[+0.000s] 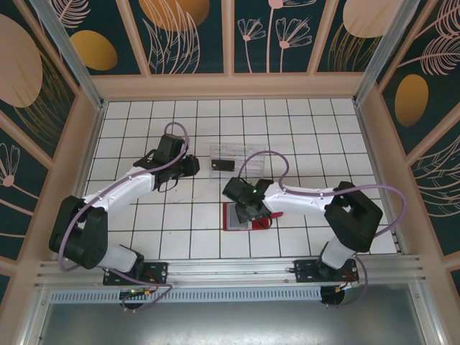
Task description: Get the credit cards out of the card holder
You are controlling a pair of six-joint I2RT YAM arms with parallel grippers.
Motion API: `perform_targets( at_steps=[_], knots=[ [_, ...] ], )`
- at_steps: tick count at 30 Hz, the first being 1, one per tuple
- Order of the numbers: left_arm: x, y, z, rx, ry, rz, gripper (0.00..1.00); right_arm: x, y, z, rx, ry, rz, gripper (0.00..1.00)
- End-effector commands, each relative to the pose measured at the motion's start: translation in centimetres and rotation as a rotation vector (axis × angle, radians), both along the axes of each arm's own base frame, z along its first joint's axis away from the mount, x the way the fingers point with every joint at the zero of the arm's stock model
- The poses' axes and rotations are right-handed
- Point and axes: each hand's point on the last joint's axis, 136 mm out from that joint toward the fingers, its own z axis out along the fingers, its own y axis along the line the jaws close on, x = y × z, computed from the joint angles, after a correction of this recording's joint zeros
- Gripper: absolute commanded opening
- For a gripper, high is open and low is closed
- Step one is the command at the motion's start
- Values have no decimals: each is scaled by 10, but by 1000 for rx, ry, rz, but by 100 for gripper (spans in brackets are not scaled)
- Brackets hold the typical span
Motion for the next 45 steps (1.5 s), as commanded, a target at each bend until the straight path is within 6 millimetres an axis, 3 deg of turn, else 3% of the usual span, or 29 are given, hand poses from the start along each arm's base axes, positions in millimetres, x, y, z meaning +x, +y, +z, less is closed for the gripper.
perform_targets(
  at_steps=[1, 5, 10, 17, 24, 36, 40, 45],
  knots=[
    [7, -4, 8, -32, -9, 4, 21, 3, -18, 1, -16, -24, -62, 57],
    [7, -5, 7, -35, -4, 1, 21, 6, -13, 12, 24, -38, -69, 53],
    [7, -5, 7, -39, -3, 3, 21, 5, 27, 34, 181, -38, -17, 44],
    [7, -6, 6, -39, -2, -1, 21, 2, 52, 27, 165, -13, 43, 39],
    [5, -5, 6, -35, -5, -5, 21, 2, 60, 10, 126, 25, 65, 42],
    [5, -5, 7, -37, -10, -9, 21, -7, 54, -18, 62, 89, 83, 49],
    [5, -6, 5, -36, -5, -10, 21, -7, 50, -23, 36, 91, 81, 45],
    [6, -6, 6, -35, -7, -10, 21, -7, 50, -21, 37, 89, 81, 33]
  ],
)
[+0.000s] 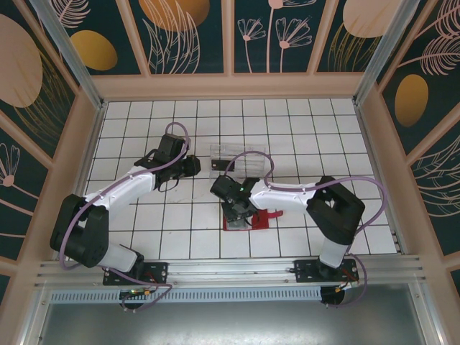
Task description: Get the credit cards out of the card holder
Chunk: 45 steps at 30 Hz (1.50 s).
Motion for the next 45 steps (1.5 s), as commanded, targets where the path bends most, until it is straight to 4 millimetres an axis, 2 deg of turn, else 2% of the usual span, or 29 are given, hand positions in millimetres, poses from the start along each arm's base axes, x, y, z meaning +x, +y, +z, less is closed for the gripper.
perform_targets(
  at_steps=[1, 12, 20, 27, 28, 31, 37, 42, 45],
  knots=[
    [6, -1, 6, -15, -20, 3, 21, -6, -7, -11, -56, 20, 7, 30],
    [7, -8, 3, -36, -2, -18, 21, 5, -14, 19, 0, -46, -40, 22],
    [9, -12, 5, -34, 2, -32, 21, 3, -31, 18, -4, -53, -80, 20],
    [4, -13, -1, -12, 30, -57, 21, 2, -53, 18, -16, -71, -126, 19],
    [10, -15, 9, -19, 8, -59, 21, 1, -56, 18, -14, -71, -135, 19],
    [8, -15, 10, -14, 10, -62, 20, 0, -68, 15, -12, -70, -162, 19],
    [5, -15, 11, -11, 13, -64, 20, -1, -107, 9, -70, -72, -250, 21],
    [3, -17, 12, -4, 13, -70, 20, 0, -131, 15, -63, -80, -343, 22],
    [-2, -25, 10, -2, 22, -98, 20, 4, -129, 27, -12, -99, -355, 23]
  ],
)
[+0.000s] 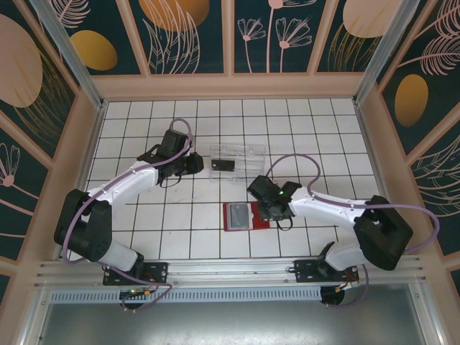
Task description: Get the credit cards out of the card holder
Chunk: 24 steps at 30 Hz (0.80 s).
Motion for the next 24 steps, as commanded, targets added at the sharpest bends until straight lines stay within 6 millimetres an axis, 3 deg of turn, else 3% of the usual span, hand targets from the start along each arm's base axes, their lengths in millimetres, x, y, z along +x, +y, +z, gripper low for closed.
perform_targets(
  at_steps=[1, 7, 12, 17, 24],
  knots=[
    [-6, -14, 5, 7, -1, -59, 20, 4, -4, 14, 33, -42, -41, 24],
    [-33, -37, -14, 15, 59, -128, 19, 5, 52, 37, 160, -60, 114, 29],
    [-55, -28, -35, -25, 115, -79, 19, 4, 88, 32, 137, -41, 204, 32],
    [-65, -22, -41, -57, 126, -40, 19, 8, 109, 16, 67, -18, 250, 35],
    [-69, -21, -38, -74, 111, -41, 19, 8, 112, -11, -3, 31, 268, 41]
  ],
)
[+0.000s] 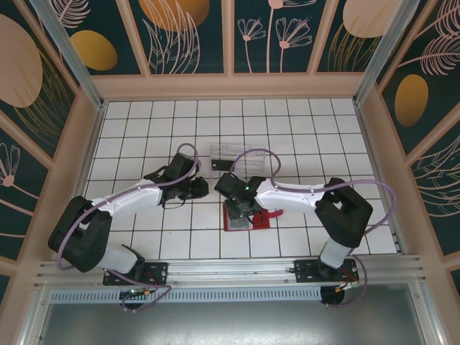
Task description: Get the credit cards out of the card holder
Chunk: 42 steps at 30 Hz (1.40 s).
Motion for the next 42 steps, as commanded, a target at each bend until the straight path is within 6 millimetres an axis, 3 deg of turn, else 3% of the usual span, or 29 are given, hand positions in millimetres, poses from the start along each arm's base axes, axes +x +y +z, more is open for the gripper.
perform_targets(
  at_steps=[1, 5, 11, 17, 24, 32, 42],
  knots=[
    [3, -5, 9, -48, -26, 3, 19, 2, 2, -6, -36, -1, 21, 41],
    [3, -5, 9, -47, -27, 0, 19, -2, 0, -16, -51, 22, 25, 39],
    [3, -9, 11, -60, -26, -16, 19, -3, -4, -17, -55, 16, 19, 21],
    [-13, -36, 10, -95, 9, -99, 19, -1, -4, -8, 39, -7, 8, 9],
    [-40, -64, 2, -174, 95, -158, 6, -2, 1, 8, 179, -27, 4, 7],
    [-75, -85, -16, -197, 191, -217, 3, -4, -5, 12, 299, -19, -31, 7],
    [-88, -104, -24, -245, 236, -235, 2, -6, -16, 21, 461, -5, -72, 7]
  ],
)
